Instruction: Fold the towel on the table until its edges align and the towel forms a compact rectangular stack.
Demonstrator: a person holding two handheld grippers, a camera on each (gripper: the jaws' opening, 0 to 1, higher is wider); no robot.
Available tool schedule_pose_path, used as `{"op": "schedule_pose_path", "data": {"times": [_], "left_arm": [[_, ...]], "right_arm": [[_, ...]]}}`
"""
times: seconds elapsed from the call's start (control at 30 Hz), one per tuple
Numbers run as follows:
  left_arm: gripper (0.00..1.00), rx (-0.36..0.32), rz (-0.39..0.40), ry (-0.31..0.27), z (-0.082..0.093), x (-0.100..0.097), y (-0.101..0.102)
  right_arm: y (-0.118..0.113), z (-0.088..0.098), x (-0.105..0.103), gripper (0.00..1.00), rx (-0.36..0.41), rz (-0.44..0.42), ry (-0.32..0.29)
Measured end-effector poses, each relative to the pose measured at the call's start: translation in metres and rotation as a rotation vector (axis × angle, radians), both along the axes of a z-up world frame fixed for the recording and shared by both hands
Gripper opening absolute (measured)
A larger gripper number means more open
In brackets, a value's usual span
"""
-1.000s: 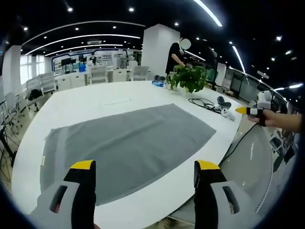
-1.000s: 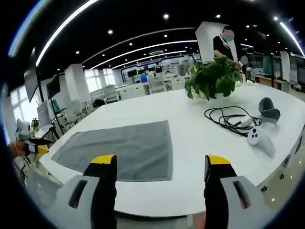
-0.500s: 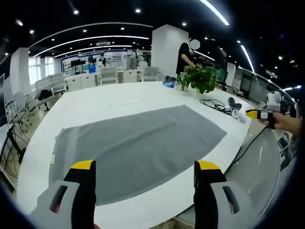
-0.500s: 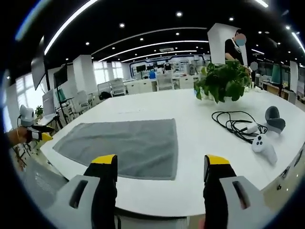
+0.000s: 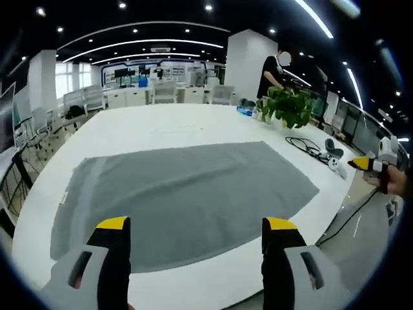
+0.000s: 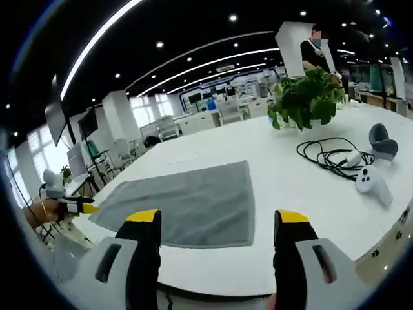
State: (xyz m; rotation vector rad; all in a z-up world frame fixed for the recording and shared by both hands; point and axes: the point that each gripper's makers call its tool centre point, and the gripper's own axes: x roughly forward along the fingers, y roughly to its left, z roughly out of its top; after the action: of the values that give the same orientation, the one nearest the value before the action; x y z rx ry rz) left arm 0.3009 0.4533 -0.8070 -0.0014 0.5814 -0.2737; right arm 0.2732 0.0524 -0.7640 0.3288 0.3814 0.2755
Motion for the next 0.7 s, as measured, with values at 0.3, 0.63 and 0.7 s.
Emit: {"op": "schedule_pose_path", "data": {"times": [0.3, 0.63, 0.7], "left_arm": [[0.86, 0.030, -0.087, -0.003, 0.005, 0.026, -0.038], [0.83, 0.161, -0.356, -0.042, 0.012, 0.054, -0.116], [0.83, 0.176, -0.418, -0.068, 0.020, 0.061, -0.135]], "right_arm": [[-0.030, 0.007, 0.041, 0.70, -0.068, 0.001, -0.019], [-0.041, 0.027, 0.101, 0.69, -0.061, 0.026, -0.073], [-0.040, 0.038, 0.116, 0.69, 0.012, 0.036, -0.095]]}}
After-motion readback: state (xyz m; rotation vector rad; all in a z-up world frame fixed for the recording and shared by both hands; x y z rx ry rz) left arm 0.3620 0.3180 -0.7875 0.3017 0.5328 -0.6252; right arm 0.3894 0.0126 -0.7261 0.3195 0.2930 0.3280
